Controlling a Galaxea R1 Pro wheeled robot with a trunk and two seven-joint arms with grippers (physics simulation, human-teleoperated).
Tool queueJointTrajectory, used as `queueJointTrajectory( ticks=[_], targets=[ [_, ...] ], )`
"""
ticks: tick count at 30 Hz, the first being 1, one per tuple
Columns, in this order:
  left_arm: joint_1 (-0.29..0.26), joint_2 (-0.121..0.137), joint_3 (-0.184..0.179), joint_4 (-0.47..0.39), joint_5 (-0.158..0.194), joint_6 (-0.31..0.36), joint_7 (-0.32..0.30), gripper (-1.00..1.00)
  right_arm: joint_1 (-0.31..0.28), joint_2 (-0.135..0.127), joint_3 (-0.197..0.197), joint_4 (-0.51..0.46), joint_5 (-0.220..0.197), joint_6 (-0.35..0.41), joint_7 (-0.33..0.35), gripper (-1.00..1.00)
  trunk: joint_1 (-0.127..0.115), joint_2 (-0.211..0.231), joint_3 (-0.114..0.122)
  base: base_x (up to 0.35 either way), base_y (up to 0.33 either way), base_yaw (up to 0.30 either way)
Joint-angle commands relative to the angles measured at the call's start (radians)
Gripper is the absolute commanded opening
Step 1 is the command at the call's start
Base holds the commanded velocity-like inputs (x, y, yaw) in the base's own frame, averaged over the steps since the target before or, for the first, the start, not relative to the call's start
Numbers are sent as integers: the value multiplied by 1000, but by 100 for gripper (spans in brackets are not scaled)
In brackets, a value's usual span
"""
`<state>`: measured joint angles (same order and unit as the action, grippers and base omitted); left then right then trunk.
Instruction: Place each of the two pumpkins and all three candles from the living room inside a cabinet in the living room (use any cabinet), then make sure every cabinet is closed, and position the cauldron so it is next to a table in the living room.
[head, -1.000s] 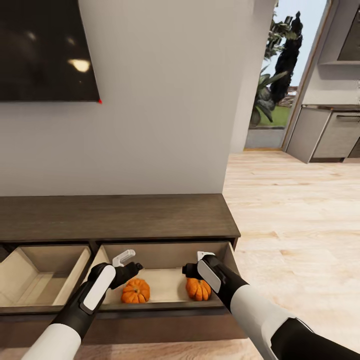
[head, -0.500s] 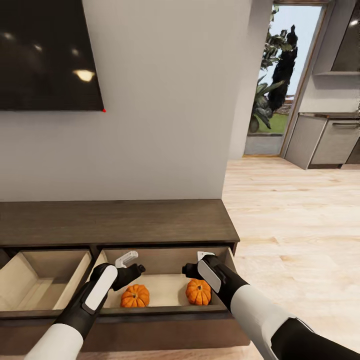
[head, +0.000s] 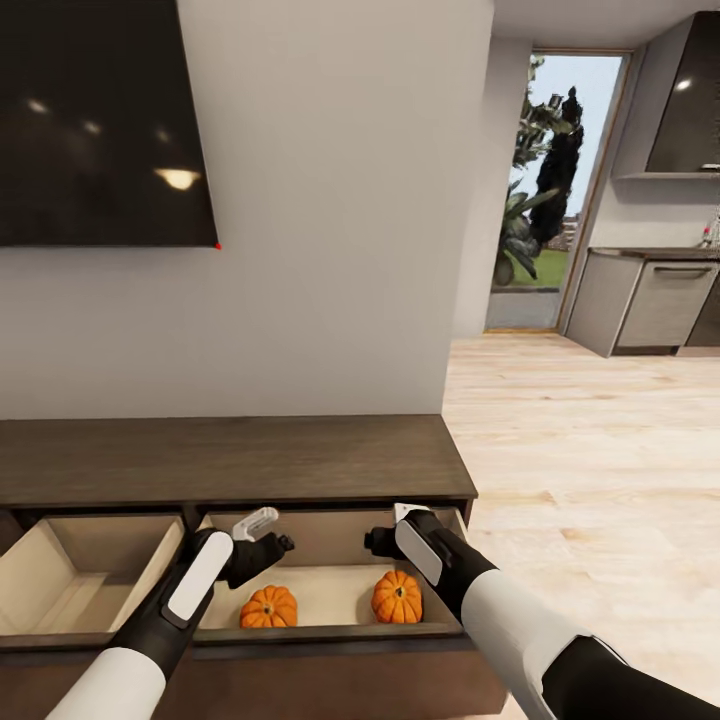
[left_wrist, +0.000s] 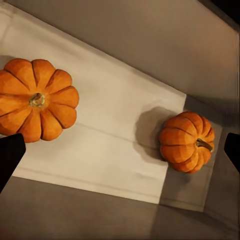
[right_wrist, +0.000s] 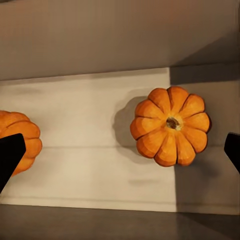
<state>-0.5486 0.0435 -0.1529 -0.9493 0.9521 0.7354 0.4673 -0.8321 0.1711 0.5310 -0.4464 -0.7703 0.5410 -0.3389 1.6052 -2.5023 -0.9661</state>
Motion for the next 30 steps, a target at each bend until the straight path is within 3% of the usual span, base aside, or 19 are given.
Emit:
queueJointTrajectory(
  ticks=[1,7,13,19,30],
  targets=[
    [-1,0,-3,-3,11,1,11,100,-1,-1,7,-2,-11,2,-9,100,-1,0,3,0,0,0],
    [-1,1,-4,-5,12,2,12,100,-1,0,7,-2,-12,9,-9,100,-3,1,26,0,0,0],
    [-1,6,-4,-5,14,7,8,100,-2,-2,3,-2,-24,100,-12,100,-12,15,48,0,0,0],
    [-14,8,-1,-35,13,130,7,100,-2,-2,-3,-7,-29,179,-16,100,-35,57,67,0,0,0],
    [-21,9,-1,-30,15,177,7,100,-2,-7,-4,-15,-27,191,-16,100,-77,134,101,0,0,0]
  ],
)
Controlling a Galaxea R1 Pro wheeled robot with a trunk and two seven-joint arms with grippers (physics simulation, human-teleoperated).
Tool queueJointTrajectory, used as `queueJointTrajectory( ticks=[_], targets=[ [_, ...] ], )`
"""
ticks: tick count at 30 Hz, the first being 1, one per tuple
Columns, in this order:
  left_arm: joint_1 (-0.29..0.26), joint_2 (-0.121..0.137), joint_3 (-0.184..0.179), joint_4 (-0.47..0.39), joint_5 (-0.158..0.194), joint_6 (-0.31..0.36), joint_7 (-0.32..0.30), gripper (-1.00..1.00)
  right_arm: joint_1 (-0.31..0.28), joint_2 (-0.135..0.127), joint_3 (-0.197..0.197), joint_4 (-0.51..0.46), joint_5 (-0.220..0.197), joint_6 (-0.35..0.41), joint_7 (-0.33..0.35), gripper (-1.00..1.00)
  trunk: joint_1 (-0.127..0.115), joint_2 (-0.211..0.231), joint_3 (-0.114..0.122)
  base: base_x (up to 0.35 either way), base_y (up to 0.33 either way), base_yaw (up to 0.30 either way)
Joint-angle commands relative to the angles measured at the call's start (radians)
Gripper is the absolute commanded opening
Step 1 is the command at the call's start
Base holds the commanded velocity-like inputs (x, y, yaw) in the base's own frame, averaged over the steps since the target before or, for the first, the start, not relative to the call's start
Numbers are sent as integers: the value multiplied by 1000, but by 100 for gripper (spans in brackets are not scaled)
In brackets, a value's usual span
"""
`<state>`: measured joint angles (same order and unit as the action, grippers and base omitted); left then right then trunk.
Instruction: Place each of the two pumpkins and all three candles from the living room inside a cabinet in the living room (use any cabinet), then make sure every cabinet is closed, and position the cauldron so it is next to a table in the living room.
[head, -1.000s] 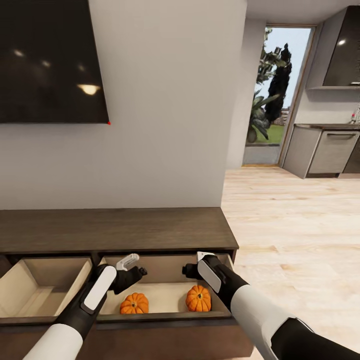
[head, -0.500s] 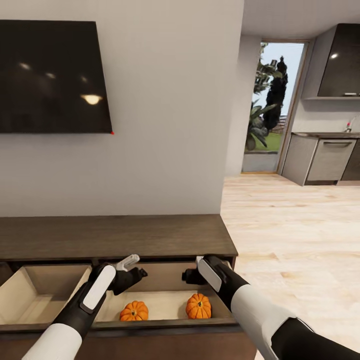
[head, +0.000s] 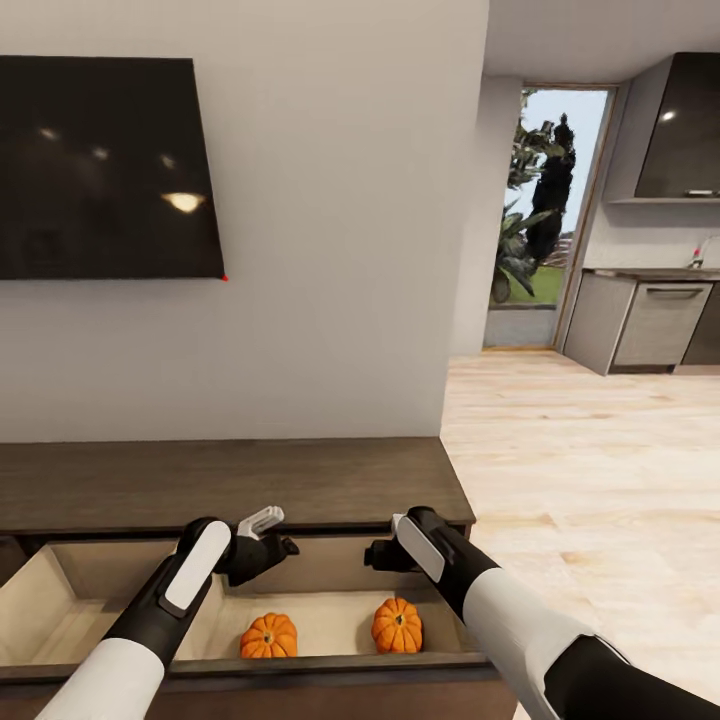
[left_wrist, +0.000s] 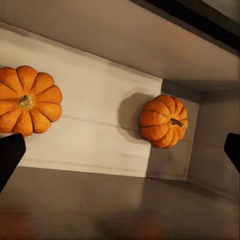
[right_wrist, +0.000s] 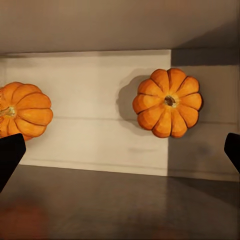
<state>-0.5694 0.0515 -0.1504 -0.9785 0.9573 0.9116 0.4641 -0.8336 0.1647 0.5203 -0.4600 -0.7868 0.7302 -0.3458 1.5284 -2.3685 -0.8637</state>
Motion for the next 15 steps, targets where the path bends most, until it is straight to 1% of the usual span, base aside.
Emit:
queueJointTrajectory(
  ticks=[1,7,13,15],
  targets=[
    [-1,1,-3,-1,10,9,10,100,-1,-1,6,-1,-10,1,-9,100,-4,7,2,0,0,0],
    [-6,1,-4,-1,-1,27,21,100,-1,-3,6,-2,-9,2,-7,100,-27,49,21,0,0,0],
    [-30,2,-5,40,-3,67,24,100,-1,-4,6,-2,-12,3,-6,100,-50,91,40,0,0,0],
    [-31,2,-5,45,-3,69,24,100,-1,-4,6,-2,-12,4,-5,100,-58,105,46,0,0,0]
  ],
)
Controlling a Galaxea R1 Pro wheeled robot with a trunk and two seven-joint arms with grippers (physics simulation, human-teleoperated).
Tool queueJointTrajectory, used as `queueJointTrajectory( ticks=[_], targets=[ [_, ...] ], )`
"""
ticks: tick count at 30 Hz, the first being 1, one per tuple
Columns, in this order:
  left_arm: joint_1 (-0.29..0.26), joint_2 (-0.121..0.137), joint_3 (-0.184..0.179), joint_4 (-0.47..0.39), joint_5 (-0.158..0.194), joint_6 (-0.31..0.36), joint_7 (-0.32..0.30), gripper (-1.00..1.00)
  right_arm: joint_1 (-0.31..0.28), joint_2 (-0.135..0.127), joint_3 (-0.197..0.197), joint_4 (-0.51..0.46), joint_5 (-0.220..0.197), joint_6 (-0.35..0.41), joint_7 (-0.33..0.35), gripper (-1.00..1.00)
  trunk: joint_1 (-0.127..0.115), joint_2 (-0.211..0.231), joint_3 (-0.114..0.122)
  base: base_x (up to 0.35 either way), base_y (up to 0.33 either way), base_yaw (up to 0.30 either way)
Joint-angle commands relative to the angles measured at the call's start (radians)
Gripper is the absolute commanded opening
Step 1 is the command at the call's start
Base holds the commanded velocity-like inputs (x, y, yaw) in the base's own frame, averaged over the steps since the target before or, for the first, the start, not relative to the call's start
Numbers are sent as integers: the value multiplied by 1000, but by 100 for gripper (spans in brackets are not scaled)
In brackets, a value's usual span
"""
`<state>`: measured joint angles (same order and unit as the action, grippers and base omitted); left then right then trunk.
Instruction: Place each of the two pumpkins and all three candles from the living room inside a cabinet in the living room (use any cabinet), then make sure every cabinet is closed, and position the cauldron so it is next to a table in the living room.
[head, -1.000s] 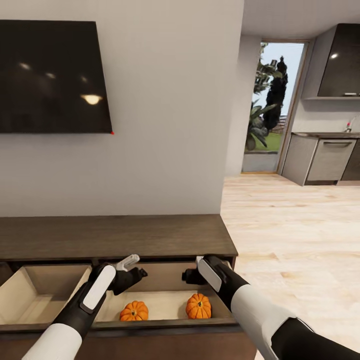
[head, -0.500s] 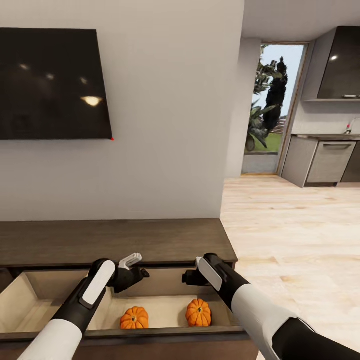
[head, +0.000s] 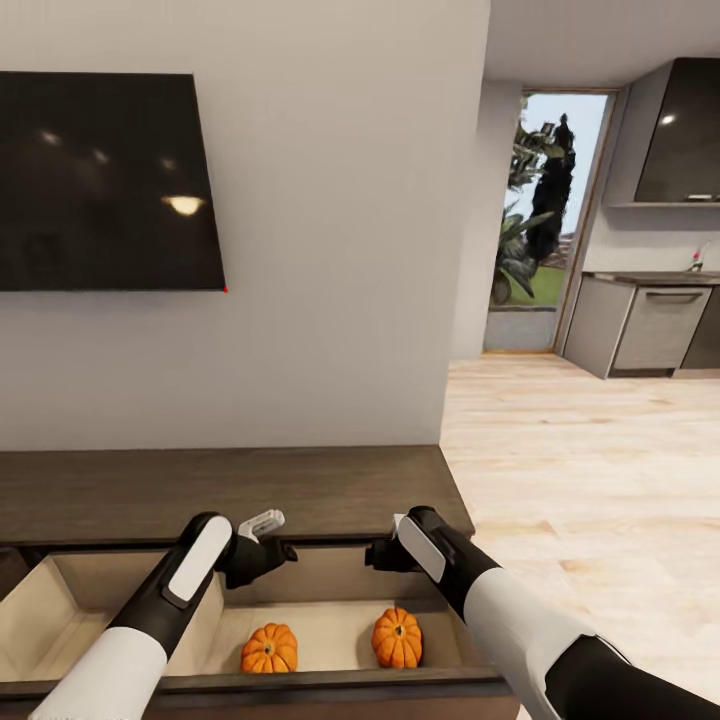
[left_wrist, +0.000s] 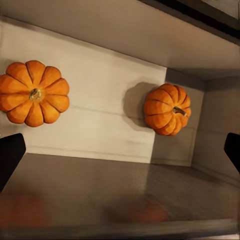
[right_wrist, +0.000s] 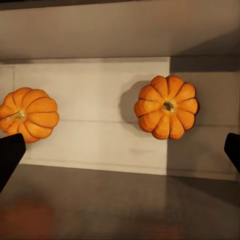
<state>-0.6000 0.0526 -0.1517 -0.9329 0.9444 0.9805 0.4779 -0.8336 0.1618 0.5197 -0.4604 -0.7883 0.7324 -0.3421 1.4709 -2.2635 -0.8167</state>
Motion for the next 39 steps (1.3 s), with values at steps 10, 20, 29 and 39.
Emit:
queueJointTrajectory(
  ticks=[10,20,29,39],
  targets=[
    [-3,1,-3,24,14,3,11,100,-1,-1,6,-15,-11,66,14,100,-39,70,30,-9,0,0],
    [-2,0,-3,25,20,4,11,100,-1,-1,5,-20,-15,70,15,100,-77,140,62,-93,0,0],
    [-2,-1,-4,25,20,4,11,100,-1,-1,3,-20,-15,63,17,100,-111,203,90,-70,0,0],
    [-2,-5,-6,25,19,4,10,100,-1,-2,4,-20,-15,60,23,100,-150,273,121,-63,0,0]
  ],
)
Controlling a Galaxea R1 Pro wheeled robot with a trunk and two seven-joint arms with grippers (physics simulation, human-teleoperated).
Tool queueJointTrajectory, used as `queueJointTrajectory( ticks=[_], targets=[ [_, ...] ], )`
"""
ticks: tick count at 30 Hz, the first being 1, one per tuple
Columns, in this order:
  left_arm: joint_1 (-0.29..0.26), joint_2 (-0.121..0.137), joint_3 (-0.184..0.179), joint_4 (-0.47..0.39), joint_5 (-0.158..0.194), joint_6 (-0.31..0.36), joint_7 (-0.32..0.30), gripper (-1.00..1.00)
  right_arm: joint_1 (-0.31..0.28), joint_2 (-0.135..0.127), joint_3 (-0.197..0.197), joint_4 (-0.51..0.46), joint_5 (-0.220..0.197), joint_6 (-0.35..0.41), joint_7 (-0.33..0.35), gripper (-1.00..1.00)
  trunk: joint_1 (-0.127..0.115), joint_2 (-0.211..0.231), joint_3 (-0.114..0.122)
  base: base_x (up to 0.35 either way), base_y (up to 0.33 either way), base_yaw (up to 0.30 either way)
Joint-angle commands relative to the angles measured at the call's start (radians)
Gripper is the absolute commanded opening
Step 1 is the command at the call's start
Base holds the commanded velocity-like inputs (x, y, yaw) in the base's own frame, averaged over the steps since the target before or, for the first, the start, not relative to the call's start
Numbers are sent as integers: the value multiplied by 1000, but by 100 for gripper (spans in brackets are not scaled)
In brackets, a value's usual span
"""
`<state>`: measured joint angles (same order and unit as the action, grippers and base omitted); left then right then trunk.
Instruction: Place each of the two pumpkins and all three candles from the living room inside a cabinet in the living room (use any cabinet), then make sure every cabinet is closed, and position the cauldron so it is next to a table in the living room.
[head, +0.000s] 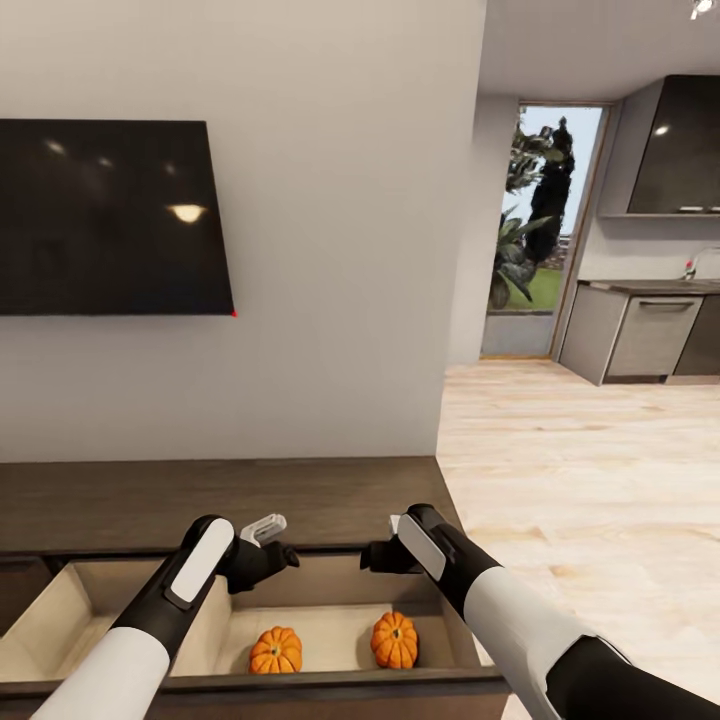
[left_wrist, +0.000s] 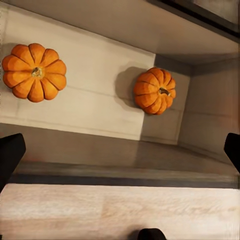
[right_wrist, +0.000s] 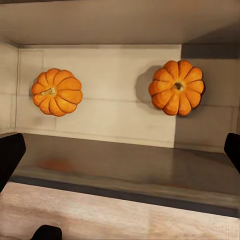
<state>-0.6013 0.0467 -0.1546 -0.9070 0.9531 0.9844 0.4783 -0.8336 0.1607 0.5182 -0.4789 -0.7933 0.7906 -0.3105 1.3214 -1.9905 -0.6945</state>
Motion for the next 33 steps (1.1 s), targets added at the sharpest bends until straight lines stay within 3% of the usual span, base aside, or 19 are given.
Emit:
queueJointTrajectory(
  ticks=[1,11,25,33],
  targets=[
    [-1,1,-3,-1,10,0,10,100,-1,-1,6,-1,-11,1,-8,100,-4,7,2,-1,0,0],
    [-1,3,-3,-1,12,0,9,100,-1,-1,6,-1,-11,-3,0,100,-42,77,33,-9,1,0],
    [0,1,-6,-1,11,0,9,100,-1,-1,6,-1,-10,-4,1,100,-96,175,77,-279,84,0],
    [0,-1,-8,-2,0,-1,24,100,-1,-1,7,-1,-9,-4,1,100,-127,231,102,-83,21,0]
  ],
)
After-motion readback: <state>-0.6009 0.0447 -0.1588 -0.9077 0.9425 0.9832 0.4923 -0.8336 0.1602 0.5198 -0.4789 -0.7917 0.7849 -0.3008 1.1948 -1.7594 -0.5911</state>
